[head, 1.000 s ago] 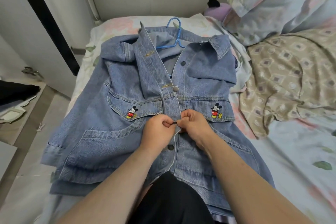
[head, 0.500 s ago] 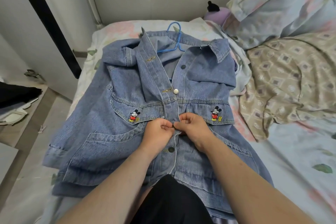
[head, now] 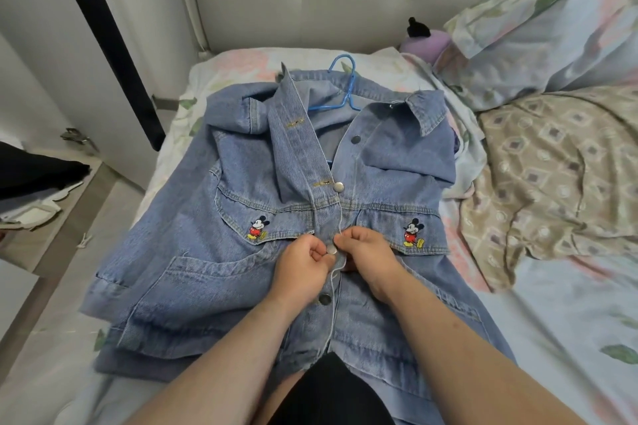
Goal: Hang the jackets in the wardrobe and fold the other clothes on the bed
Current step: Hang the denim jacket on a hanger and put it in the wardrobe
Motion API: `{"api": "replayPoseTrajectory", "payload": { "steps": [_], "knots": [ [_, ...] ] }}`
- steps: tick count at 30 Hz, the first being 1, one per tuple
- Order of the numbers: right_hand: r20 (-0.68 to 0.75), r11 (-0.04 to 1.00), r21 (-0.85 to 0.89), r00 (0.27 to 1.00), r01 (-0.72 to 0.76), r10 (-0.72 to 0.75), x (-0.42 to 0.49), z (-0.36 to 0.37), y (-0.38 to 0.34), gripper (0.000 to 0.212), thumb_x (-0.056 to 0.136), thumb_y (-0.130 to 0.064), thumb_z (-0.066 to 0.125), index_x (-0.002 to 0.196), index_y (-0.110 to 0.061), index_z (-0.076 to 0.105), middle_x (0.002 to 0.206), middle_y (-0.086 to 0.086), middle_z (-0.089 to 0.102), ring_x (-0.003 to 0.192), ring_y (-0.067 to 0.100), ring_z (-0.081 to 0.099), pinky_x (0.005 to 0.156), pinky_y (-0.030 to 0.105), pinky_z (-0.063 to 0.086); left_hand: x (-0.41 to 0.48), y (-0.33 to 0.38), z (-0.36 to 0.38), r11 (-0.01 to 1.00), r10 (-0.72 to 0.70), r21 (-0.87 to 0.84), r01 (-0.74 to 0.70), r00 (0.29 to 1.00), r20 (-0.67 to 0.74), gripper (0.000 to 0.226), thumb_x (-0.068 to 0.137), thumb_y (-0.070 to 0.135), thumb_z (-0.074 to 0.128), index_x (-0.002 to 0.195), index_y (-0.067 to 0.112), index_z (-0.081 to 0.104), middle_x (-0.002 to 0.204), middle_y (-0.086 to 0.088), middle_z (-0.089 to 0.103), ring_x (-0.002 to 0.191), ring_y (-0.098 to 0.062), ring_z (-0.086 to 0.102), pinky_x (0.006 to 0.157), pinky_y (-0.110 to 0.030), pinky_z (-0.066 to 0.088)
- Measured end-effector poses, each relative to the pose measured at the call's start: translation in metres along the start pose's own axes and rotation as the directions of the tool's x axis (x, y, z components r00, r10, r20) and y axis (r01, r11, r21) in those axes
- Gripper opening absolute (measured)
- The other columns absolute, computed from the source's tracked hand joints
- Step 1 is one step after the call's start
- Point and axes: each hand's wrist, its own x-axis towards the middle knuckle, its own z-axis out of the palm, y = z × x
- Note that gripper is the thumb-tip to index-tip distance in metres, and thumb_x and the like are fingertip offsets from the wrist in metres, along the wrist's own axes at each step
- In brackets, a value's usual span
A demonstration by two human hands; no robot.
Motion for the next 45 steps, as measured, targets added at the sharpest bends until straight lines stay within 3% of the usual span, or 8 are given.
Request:
{"api": "replayPoseTrajectory", "payload": {
  "steps": [8, 13, 17, 22, 30, 35, 39, 45],
  "knots": [
    [-0.071, 0.998, 0.006, 0.996, 0.057, -0.056, -0.013, -0.004, -0.008, 0.026, 0.095, -0.007, 0.054, 0.07, -0.009, 0.062, 0.058, 0.005, 0.056, 0.051, 0.016, 0.056, 0.047, 0.029, 0.05, -0.006, 0.009, -0.015, 0.992, 0.098, 0.089, -0.093, 0.994, -0.052, 0.016, 0.077, 0.016, 0.06, 0.073, 0.031, 0.056, 0.068, 0.009, 0.06, 0.062, -0.003, 0.055, 0.055, -0.015, 0.036],
    [-0.193, 0.891, -0.338, 0.905, 0.303, -0.38, 0.011, -0.024, -0.05, 0.024, 0.093, -0.016, 0.06, 0.072, -0.021, 0.07, 0.063, -0.001, 0.069, 0.054, 0.01, 0.062, 0.055, 0.033, 0.055, 0.042, 0.042, -0.04, 0.955, 0.295, 0.05, -0.291, 0.934, -0.201, 0.019, 0.079, 0.018, 0.064, 0.071, 0.034, 0.058, 0.067, 0.008, 0.059, 0.063, -0.001, 0.056, 0.058, -0.009, 0.042],
    [-0.022, 0.767, -0.536, 0.902, 0.353, -0.431, 0.05, -0.021, -0.068, 0.022, 0.091, -0.013, 0.062, 0.103, -0.024, 0.076, 0.081, -0.012, 0.067, 0.077, 0.007, 0.062, 0.084, 0.03, 0.054, 0.096, 0.043, -0.035, 0.956, 0.279, 0.082, -0.28, 0.96, 0.028, 0.041, 0.092, 0.007, 0.055, 0.113, 0.04, 0.066, 0.115, 0.005, 0.067, 0.099, -0.006, 0.062, 0.092, -0.023, 0.047],
    [0.038, 0.603, -0.727, 0.897, 0.327, -0.44, 0.076, -0.021, -0.049, 0.03, 0.092, -0.029, 0.065, 0.121, -0.033, 0.069, 0.097, -0.01, 0.06, 0.095, 0.008, 0.057, 0.083, 0.015, 0.038, 0.115, 0.031, -0.036, 0.937, 0.195, 0.236, -0.259, 0.944, 0.265, 0.05, 0.098, 0.035, 0.039, 0.13, 0.071, 0.023, 0.147, 0.016, 0.046, 0.133, -0.014, 0.046, 0.103, -0.029, 0.038],
    [-0.095, 0.753, -0.597, 0.907, 0.277, -0.409, 0.083, -0.022, -0.043, 0.024, 0.089, -0.018, 0.063, 0.068, -0.03, 0.059, 0.065, -0.018, 0.06, 0.062, -0.001, 0.053, 0.057, 0.014, 0.036, 0.099, 0.05, -0.023, 0.941, 0.132, 0.316, -0.126, 0.991, 0.001, 0.036, 0.081, 0.066, 0.051, 0.094, 0.038, 0.033, 0.08, 0.01, 0.061, 0.08, -0.021, 0.061, 0.068, -0.036, 0.046],
    [-0.175, 0.808, -0.49, 0.871, 0.327, -0.458, 0.079, -0.007, -0.055, 0.018, 0.085, -0.018, 0.068, 0.068, -0.025, 0.064, 0.066, -0.013, 0.065, 0.061, 0.003, 0.056, 0.059, 0.018, 0.042, 0.079, 0.049, -0.016, 0.99, -0.03, -0.141, -0.024, 0.93, -0.366, 0.048, 0.072, 0.018, 0.07, 0.096, 0.041, 0.036, 0.073, 0.013, 0.061, 0.064, -0.004, 0.059, 0.057, -0.027, 0.041],
    [-0.166, 0.928, -0.19, 0.921, 0.321, -0.353, 0.078, 0.012, -0.051, 0.021, 0.085, -0.009, 0.071, 0.071, -0.024, 0.067, 0.056, -0.006, 0.058, 0.054, 0.012, 0.055, 0.049, 0.026, 0.05, 0.083, 0.036, -0.019, 0.92, -0.11, -0.39, -0.028, 0.939, -0.326, 0.021, 0.074, -0.006, 0.063, 0.072, 0.015, 0.061, 0.057, 0.01, 0.061, 0.046, 0.001, 0.05, 0.047, -0.011, 0.038],
    [-0.086, 0.936, 0.084, 0.939, 0.341, -0.334, 0.074, 0.009, -0.04, 0.025, 0.084, 0.009, 0.067, 0.074, -0.014, 0.068, 0.056, -0.004, 0.061, 0.048, 0.007, 0.055, 0.046, 0.019, 0.049, 0.081, 0.024, -0.025, 0.9, 0.063, -0.421, -0.112, 0.99, -0.128, 0.016, 0.081, 0.003, 0.066, 0.075, 0.017, 0.071, 0.058, -0.006, 0.06, 0.057, -0.009, 0.05, 0.056, -0.031, 0.042]
  ]
}}
